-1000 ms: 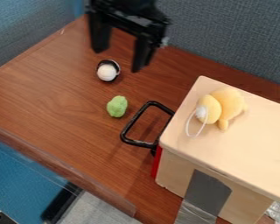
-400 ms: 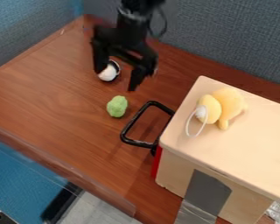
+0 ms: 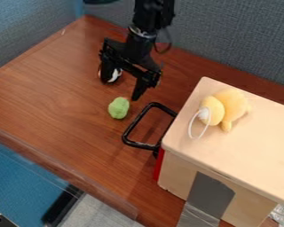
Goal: Move the green object to the top of the table
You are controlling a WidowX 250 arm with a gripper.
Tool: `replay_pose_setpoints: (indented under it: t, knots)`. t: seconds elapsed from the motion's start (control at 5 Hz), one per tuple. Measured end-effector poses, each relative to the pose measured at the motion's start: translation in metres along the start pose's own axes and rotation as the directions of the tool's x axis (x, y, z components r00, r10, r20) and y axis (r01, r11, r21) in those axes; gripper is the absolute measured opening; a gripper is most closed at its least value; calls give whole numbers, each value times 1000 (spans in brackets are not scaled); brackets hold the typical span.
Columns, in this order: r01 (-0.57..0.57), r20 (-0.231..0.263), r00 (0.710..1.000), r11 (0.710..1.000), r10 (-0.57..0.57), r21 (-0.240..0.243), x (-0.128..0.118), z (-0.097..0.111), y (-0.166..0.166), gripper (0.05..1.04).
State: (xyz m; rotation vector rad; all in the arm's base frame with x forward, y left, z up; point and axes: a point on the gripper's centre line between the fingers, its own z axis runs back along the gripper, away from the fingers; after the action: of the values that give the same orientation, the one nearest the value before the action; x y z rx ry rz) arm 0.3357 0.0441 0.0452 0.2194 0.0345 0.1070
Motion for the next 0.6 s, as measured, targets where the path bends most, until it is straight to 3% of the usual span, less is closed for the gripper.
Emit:
replay_pose_setpoints:
  t: [0.2, 0.6]
  knots:
    - [5, -59, 998, 1000, -4, 18, -1, -17, -2, 999]
    - [-4, -101, 995, 1000, 5, 12, -11, -38, -13, 998]
